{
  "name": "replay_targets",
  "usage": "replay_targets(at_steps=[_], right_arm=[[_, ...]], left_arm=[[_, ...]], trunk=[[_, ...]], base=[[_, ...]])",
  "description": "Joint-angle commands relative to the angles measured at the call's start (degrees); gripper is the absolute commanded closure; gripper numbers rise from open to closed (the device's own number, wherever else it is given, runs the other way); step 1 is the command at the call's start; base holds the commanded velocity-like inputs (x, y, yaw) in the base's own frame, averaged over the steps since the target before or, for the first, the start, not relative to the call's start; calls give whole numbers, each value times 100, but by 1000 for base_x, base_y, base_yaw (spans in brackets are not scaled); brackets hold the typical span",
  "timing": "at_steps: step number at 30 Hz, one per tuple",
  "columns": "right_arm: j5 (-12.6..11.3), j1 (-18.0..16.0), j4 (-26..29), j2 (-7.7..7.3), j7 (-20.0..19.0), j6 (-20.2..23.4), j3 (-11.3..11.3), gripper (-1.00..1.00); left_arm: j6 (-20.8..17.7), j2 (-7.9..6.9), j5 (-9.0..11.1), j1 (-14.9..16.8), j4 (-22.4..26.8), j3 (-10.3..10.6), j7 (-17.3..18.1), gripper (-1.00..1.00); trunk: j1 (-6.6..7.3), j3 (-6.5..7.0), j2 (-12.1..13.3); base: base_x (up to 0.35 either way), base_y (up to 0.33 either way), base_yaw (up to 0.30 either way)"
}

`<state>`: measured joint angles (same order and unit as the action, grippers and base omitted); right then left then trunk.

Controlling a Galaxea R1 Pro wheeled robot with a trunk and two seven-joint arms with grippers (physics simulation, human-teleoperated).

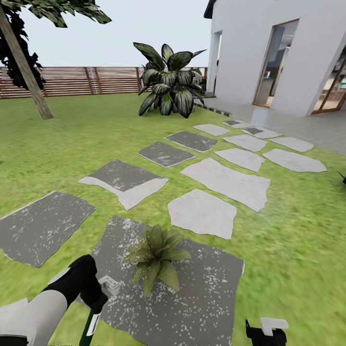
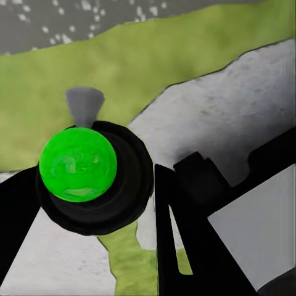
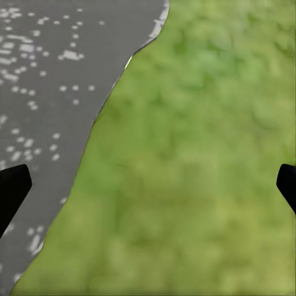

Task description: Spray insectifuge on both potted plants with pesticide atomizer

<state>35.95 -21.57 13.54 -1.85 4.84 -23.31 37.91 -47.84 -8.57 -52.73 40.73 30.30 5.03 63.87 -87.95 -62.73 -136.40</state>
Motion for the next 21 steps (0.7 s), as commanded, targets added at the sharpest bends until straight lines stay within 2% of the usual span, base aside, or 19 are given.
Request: replay_targets(at_steps=[1, 10, 14, 21], right_arm=[[61, -5, -10, 0, 26, -24, 33, -100], [60, -5, -10, 0, 26, -24, 33, -100], [57, -6, -8, 0, 26, -24, 33, -100], [60, -5, -1, -8, 26, -24, 34, -100]], left_arm=[[-33, -4, -29, 3, -9, 22, 47, 100], [-32, 35, -27, 5, 37, 7, 34, 100], [-32, 44, -27, 5, 37, 7, 30, 100], [-32, 48, -27, 5, 37, 7, 29, 100]], trunk=[[1, -5, -2], [1, -5, -2], [1, -5, -2], [1, -5, -2]], base=[[-8, -6, 20], [5, -8, 33], [138, -178, 216], [178, -218, 29]])
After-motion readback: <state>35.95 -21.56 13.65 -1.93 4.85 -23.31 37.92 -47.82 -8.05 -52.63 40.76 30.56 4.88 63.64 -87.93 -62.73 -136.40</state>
